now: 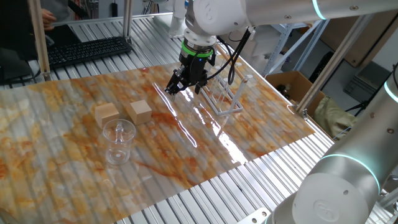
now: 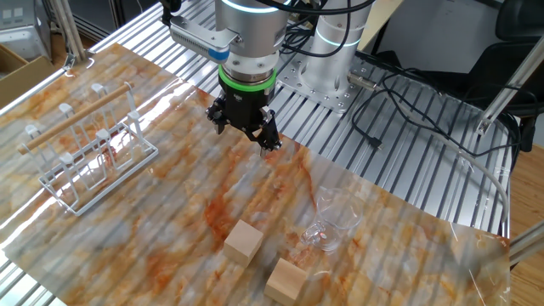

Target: Put the cup on the cup rack

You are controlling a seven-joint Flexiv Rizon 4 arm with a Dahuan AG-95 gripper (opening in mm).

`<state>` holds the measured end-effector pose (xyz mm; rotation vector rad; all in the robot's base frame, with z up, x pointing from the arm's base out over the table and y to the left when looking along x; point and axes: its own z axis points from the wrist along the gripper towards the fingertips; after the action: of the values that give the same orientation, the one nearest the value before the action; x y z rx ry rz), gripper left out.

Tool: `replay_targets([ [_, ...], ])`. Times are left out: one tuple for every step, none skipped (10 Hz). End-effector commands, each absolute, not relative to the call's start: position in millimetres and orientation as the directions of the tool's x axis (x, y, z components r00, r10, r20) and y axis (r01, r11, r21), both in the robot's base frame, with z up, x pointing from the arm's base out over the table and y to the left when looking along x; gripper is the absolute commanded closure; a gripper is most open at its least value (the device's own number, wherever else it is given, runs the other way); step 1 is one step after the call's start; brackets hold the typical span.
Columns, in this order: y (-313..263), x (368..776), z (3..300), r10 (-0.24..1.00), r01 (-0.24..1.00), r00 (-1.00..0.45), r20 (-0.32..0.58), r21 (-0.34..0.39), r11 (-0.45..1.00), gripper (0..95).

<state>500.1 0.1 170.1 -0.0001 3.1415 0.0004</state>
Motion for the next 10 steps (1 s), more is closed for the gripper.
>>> replay_targets([
  [0, 500, 170, 0.321, 0.321, -0.947, 0.028, -0.011, 0.947, 95.0],
  [2, 498, 168, 0.323, 0.323, -0.946, 0.029, -0.010, 0.946, 95.0],
  [6, 496, 166, 0.329, 0.329, -0.944, 0.026, -0.010, 0.944, 95.0],
  [8, 495, 166, 0.332, 0.332, -0.943, 0.025, -0.011, 0.943, 95.0],
  [11, 495, 167, 0.334, 0.334, -0.942, 0.029, -0.009, 0.943, 95.0],
  [15, 494, 167, 0.341, 0.341, -0.940, 0.031, -0.005, 0.940, 95.0],
  [22, 492, 167, 0.353, 0.353, -0.935, 0.033, -0.003, 0.936, 95.0],
  [30, 491, 168, 0.365, 0.366, -0.930, 0.038, -0.001, 0.931, 95.0],
  [37, 489, 169, 0.379, 0.379, -0.924, 0.045, 0.002, 0.925, 95.0],
  [45, 488, 169, 0.390, 0.390, -0.920, 0.049, 0.005, 0.921, 95.0],
])
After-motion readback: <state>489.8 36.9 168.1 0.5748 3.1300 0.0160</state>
